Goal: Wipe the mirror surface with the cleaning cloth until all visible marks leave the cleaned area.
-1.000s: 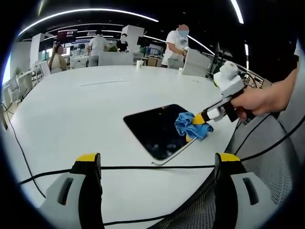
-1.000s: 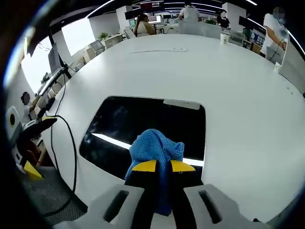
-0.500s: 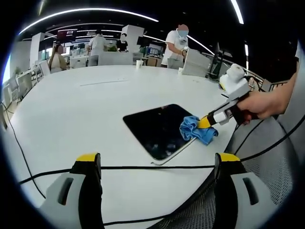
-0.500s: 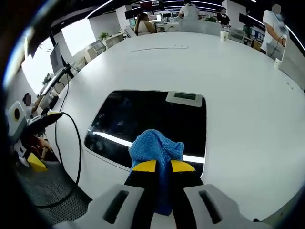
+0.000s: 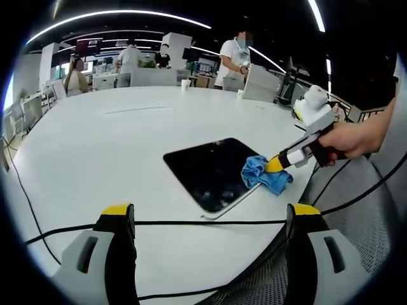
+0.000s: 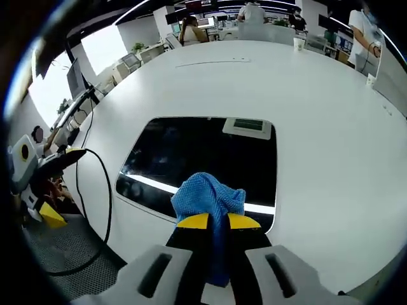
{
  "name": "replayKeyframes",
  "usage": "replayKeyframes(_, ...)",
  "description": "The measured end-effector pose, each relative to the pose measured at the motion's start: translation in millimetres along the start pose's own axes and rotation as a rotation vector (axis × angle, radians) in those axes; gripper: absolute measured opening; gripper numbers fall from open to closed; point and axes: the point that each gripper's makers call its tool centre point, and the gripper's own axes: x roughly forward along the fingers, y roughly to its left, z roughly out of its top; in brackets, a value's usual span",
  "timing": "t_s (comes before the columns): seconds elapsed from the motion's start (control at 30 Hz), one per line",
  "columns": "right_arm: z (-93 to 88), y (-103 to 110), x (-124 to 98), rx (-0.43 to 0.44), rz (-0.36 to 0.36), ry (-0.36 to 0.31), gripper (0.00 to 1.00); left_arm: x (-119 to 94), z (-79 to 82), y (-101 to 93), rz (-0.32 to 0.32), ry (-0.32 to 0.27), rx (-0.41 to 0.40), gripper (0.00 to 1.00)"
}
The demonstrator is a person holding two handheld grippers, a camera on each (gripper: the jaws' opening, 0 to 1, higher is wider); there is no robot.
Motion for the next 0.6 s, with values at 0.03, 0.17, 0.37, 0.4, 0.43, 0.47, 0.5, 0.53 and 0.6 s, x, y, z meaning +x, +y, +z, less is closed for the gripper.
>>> replayKeyframes(0.03,-0.1,0.0,0.0,0.002,0.001,0.001,0.04,0.0,0.1,0.2,0.001,0.0,0.0,0.99)
replayKeyframes(0.17,-0.2,0.5,0.0,-0.011,-0.002,0.007,0.04,0.2,0.2,0.6,0.002,-0.002,-0.001,0.99)
replayKeyframes(0.37,-0.4,0.1,-0.5,-0.01,0.011,0.009,0.04,-0.3,0.4,1.8,0.008,-0.005,-0.006,0.99)
replayKeyframes(0.4,-0.5,0.0,-0.7,-0.011,0.012,0.01,0.04,-0.4,0.1,1.9,0.009,-0.004,-0.008,0.99)
replayKeyframes(0.43,-0.8,-0.2,-1.1,-0.012,0.013,0.013,0.04,-0.4,0.4,1.8,0.01,-0.005,-0.008,0.99)
replayKeyframes(0.47,-0.8,-1.2,-1.5,-0.009,0.015,0.015,0.04,-0.5,0.6,1.8,0.01,-0.007,-0.007,0.99)
replayKeyframes(0.5,-0.9,-2.8,-1.7,-0.002,0.016,0.017,0.04,-0.6,0.7,1.9,0.011,-0.007,-0.007,0.99)
replayKeyframes(0.53,-1.5,-4.8,-2.2,0.008,0.016,0.019,0.04,-0.6,0.5,2.2,0.012,-0.006,-0.007,0.99)
replayKeyframes(0.6,-2.4,-7.3,-3.1,0.015,0.017,0.016,0.04,-0.6,0.4,2.5,0.012,-0.006,-0.009,0.99)
